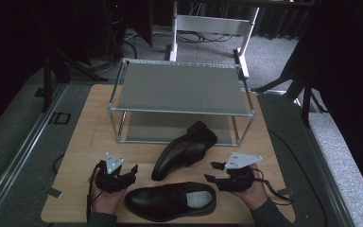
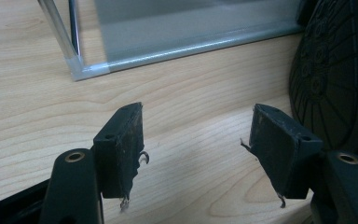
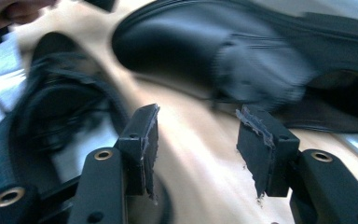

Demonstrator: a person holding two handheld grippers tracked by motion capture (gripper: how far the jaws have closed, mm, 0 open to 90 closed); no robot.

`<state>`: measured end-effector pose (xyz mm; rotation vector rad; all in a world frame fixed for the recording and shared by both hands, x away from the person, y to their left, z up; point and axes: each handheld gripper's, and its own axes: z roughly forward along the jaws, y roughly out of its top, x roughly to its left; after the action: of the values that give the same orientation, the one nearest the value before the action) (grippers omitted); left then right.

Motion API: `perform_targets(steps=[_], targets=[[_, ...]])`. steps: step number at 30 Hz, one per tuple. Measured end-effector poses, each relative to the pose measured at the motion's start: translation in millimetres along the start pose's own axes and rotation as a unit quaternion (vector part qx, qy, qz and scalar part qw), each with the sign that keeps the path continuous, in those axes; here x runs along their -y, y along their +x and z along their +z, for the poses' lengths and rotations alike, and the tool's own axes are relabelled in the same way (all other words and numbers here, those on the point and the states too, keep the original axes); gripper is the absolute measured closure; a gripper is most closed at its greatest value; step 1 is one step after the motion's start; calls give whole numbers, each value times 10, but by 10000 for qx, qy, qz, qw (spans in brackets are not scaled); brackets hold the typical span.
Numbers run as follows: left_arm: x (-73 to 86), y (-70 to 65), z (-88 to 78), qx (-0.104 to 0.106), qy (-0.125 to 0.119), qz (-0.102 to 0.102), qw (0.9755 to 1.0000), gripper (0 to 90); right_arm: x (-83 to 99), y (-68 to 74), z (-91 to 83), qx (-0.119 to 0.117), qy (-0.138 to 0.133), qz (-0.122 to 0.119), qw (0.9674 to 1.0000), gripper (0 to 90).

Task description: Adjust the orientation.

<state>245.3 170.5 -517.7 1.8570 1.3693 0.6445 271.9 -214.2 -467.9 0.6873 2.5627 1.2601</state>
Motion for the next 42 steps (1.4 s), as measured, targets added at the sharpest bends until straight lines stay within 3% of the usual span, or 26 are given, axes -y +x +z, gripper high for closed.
perform_targets(steps=[8,12,14,15,16,19,24,30,34,36,37,39,40,42], targets=[[3,-11,22,10,46,8,10000,356,6,174,160,-355,323,-299,9984,471],[3,-33,45,35,75,48,10000,356,-24,250,337,-470,657,-614,9948,551],[5,-45,54,44,85,67,9999,355,-34,243,380,-637,700,-611,9936,643],[5,-45,54,44,85,67,9999,356,-34,243,380,-637,700,-611,9936,643],[5,-45,55,54,87,70,9999,356,-42,230,372,-690,662,-706,9929,774],[3,-42,53,53,90,68,9999,356,-28,184,361,-793,726,-748,9914,829],[2,-30,45,48,69,41,10000,356,16,140,286,-857,751,-760,9906,840],[-19,-79,44,141,42,67,9999,364,61,27,168,-724,841,-753,9910,841],[-85,-162,12,362,-65,83,9993,368,98,-17,85,-690,869,-782,9907,841],[-159,-238,-6,796,-150,118,9966,377,124,-40,60,-681,879,-776,9908,841],[-159,-238,-6,796,-150,118,9966,377,135,-50,48,-675,892,-754,9909,841],[-224,-344,-15,1159,-244,232,9927,378,155,-68,28,-653,893,-718,9913,841],[-224,-344,-15,1159,-244,232,9927,378,165,-79,17,-633,885,-701,9916,841],[-256,-422,-21,1323,-299,361,9901,378,174,-91,3,-613,882,-690,9918,841]])
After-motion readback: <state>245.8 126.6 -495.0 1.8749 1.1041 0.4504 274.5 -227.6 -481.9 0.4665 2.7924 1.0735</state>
